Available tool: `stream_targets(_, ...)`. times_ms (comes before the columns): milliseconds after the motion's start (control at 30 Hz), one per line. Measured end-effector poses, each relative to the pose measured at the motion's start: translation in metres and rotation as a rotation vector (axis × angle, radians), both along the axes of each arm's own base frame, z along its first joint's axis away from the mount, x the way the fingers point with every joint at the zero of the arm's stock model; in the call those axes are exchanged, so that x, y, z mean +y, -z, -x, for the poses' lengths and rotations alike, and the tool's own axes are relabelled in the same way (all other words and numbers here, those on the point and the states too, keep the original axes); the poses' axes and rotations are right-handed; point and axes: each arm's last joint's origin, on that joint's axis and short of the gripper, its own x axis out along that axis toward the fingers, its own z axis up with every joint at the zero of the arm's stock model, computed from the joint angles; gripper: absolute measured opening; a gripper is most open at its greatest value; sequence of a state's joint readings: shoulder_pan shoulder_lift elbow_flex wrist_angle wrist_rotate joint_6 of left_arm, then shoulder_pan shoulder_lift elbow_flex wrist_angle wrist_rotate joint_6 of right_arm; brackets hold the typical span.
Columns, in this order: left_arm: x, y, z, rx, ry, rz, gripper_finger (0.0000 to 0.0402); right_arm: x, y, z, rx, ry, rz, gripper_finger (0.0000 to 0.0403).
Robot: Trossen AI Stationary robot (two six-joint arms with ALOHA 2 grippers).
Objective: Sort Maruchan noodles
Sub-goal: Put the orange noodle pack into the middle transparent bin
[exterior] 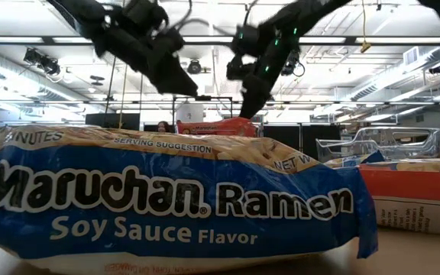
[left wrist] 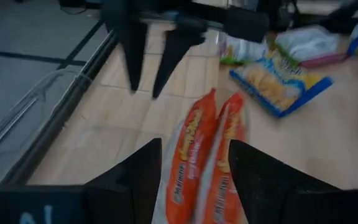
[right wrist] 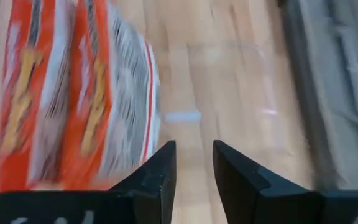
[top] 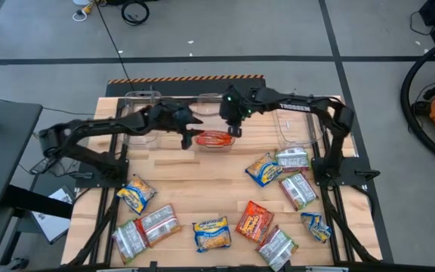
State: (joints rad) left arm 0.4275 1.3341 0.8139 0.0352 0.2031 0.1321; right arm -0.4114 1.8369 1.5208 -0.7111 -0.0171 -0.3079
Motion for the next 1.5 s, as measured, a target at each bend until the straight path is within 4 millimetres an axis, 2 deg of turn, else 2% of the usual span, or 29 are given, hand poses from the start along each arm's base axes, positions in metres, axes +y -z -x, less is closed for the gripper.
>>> stream_targets(100,-0.017,-0.013,0.010,-0.002,0.016,0.044,0.0192,0.034,-0.018,0.010,0.100,-0.010,0.094,0.0098)
stream_targets(167,-0.035,-0.020,0.010,-0.020,0.064,0.070,0.0192,0.063,-0.031,0.016,0.120,-0.041,0.105,0.0092)
stream_targets(300,-0.083,-0.022,0.001,-0.052,0.242,0.089,0.0192,0.128,-0.050,0.026,0.089,-0.101,0.046,0.0087)
stream_targets(400,-0.122,-0.016,-0.006,-0.093,0.346,0.075,0.0192,0.175,-0.053,0.038,0.075,-0.151,0.002,0.0087)
stream_targets(533,-0.167,-0.004,-0.009,-0.131,0.400,0.094,0.0192,0.232,-0.037,0.053,0.075,-0.182,-0.067,0.0087)
stream_targets(667,-0.209,0.016,-0.016,-0.116,0.435,0.148,0.0192,0.282,-0.004,0.066,0.063,-0.259,-0.119,0.0087)
stream_targets(767,-0.234,0.032,-0.022,-0.133,0.453,0.170,0.0192,0.314,0.026,0.069,0.017,-0.351,-0.197,0.0087)
stream_targets(867,-0.248,0.045,-0.026,-0.146,0.463,0.193,0.0192,0.338,0.049,0.064,-0.020,-0.425,-0.256,0.0087)
stream_targets(967,-0.254,0.051,-0.030,-0.181,0.436,0.210,0.0192,0.344,0.061,0.052,0.004,-0.437,-0.214,0.0087)
stream_targets(1067,-0.255,0.055,-0.032,-0.180,0.409,0.225,0.0192,0.337,0.062,0.033,-0.005,-0.465,-0.194,0.0088)
stream_targets(1233,-0.255,0.058,-0.031,-0.146,0.385,0.261,0.0192,0.311,0.069,0.005,0.086,-0.554,-0.407,0.0115)
stream_targets(1500,-0.260,0.069,-0.023,-0.015,0.373,0.275,0.0192,0.275,0.099,-0.002,0.286,-0.644,-0.576,0.0199)
